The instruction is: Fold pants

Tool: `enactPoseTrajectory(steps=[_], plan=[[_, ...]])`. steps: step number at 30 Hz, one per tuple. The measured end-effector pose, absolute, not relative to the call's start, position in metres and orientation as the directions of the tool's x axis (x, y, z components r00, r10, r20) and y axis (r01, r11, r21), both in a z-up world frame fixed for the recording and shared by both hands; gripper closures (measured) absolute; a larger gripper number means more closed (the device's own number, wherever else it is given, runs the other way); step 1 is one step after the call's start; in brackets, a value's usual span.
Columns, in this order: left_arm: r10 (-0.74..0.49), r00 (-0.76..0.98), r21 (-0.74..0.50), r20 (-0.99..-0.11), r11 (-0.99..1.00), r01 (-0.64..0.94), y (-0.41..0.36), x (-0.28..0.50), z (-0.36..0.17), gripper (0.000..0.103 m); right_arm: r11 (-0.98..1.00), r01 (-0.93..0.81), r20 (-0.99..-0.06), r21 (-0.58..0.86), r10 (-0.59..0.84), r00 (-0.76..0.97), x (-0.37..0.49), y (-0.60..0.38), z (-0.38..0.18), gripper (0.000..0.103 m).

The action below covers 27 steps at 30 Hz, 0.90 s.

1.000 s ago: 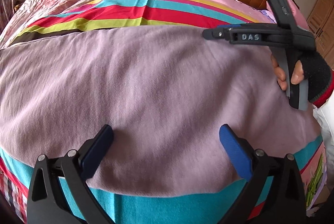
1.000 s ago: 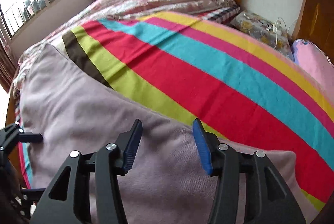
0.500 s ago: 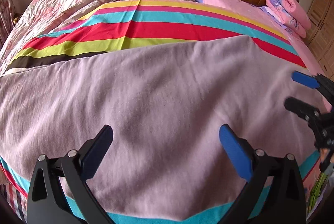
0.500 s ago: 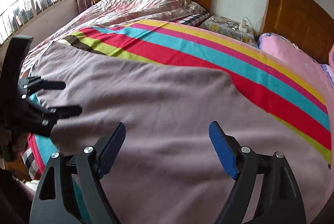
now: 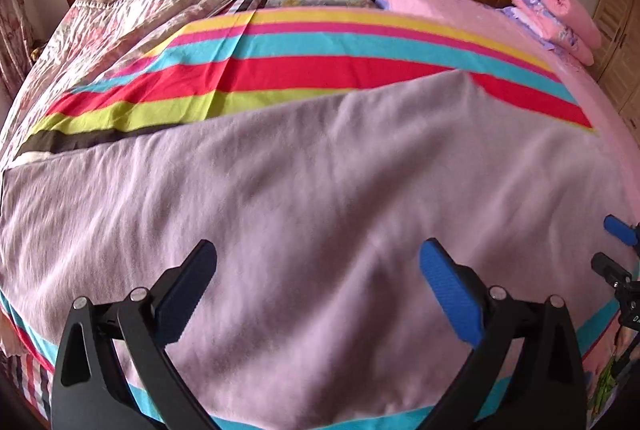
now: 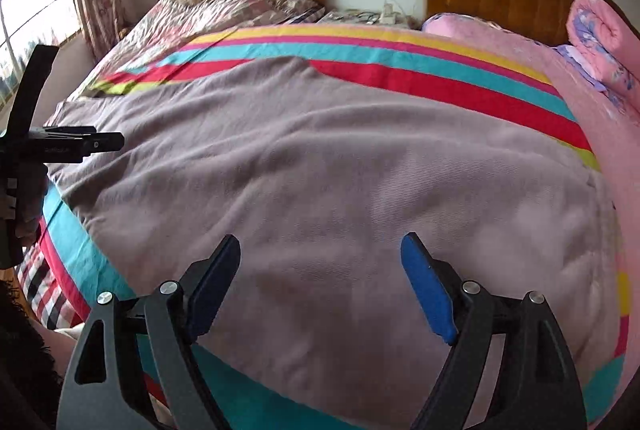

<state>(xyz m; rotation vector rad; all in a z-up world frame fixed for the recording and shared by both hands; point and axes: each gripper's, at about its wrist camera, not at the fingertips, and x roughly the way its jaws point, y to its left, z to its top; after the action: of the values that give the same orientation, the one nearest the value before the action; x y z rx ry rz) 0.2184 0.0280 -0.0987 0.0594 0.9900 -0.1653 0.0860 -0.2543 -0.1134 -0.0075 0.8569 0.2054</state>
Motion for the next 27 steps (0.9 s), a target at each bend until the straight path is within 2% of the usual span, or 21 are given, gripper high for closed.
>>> enactPoseTrajectory(steps=[4, 7, 10, 12, 14, 18, 21, 23, 27], plan=[[-0.197, 0.514, -0.018, -0.835, 0.943, 0.333, -0.039, 0.223, -0.095, 0.001, 0.997, -0.004, -0.735, 0.071, 0.055, 0.676, 0.061, -0.305, -0.112, 0.023], [-0.222, 0.467, -0.011, -0.856, 0.91, 0.414, -0.085, 0.225, -0.114, 0.001, 0.993, 0.032, -0.747, 0.112, 0.063, 0.662, 0.05, -0.33, -0.121, 0.025], [-0.196, 0.42, 0.002, -0.886, 0.904, 0.427, -0.109, 0.225, -0.14, 0.001, 0.999, -0.006, -0.771, 0.044, 0.038, 0.635, 0.04, -0.331, -0.13, 0.029], [-0.187, 0.447, 0.031, -0.875, 0.899, 0.436, -0.112, 0.222, -0.142, 0.001, 0.995, -0.011, -0.76, 0.097, 0.082, 0.644, 0.031, -0.34, -0.131, 0.03], [-0.194, 0.431, 0.009, -0.881, 0.904, 0.426, -0.11, 0.226, -0.141, 0.001, 0.991, -0.013, -0.741, 0.133, 0.108, 0.663, 0.024, -0.349, -0.125, 0.031], [-0.18, 0.437, 0.02, -0.881, 0.91, 0.415, -0.109, 0.227, -0.143, 0.001, 0.993, 0.018, -0.681, 0.119, 0.069, 0.729, 0.022, -0.361, -0.105, 0.028], [-0.179, 0.446, 0.021, -0.877, 0.913, 0.408, -0.108, 0.226, -0.143, 0.001, 0.994, 0.019, -0.74, 0.111, 0.069, 0.669, 0.036, -0.373, -0.126, 0.027], [-0.182, 0.449, 0.022, -0.875, 0.911, 0.411, -0.105, 0.224, -0.142, 0.001, 0.999, -0.017, -0.743, 0.05, 0.048, 0.667, 0.032, -0.368, -0.127, 0.027], [-0.185, 0.46, 0.021, -0.868, 0.913, 0.407, -0.103, 0.221, -0.143, 0.001, 0.999, 0.029, -0.765, 0.029, 0.004, 0.644, 0.036, -0.362, -0.114, 0.027]])
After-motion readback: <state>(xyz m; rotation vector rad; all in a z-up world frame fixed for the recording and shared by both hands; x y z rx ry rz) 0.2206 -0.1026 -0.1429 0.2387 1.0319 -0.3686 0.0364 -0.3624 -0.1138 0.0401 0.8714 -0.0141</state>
